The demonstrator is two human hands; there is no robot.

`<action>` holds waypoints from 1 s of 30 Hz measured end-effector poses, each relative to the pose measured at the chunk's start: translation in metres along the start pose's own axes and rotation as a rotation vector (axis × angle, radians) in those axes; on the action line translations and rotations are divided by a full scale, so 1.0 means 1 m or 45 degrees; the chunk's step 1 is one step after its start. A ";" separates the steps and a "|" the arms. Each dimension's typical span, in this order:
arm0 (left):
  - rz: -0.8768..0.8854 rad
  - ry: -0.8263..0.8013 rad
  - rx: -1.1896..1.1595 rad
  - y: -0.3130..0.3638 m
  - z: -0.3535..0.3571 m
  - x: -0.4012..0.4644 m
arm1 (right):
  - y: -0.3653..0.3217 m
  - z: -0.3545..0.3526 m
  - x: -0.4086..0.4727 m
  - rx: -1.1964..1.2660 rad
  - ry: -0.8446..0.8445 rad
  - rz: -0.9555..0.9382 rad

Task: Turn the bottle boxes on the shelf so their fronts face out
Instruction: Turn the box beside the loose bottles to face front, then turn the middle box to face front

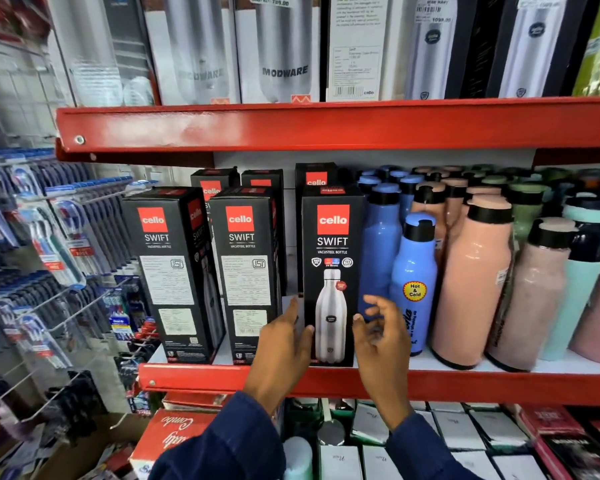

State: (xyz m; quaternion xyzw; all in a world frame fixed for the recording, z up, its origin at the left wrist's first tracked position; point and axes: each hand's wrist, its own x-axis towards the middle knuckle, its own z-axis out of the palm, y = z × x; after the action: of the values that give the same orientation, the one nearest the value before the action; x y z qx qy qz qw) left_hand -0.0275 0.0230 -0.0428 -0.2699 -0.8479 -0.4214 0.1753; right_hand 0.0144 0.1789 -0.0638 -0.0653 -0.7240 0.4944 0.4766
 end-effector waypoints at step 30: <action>-0.143 0.496 -0.250 -0.053 -0.076 -0.007 | -0.086 0.088 -0.049 0.175 -0.416 0.069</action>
State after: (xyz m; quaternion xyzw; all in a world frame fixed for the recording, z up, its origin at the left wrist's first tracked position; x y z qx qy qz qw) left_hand -0.0487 -0.0674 -0.0355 -0.1515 -0.7665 -0.5552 0.2849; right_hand 0.0070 0.0504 -0.0330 0.0290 -0.7543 0.5594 0.3423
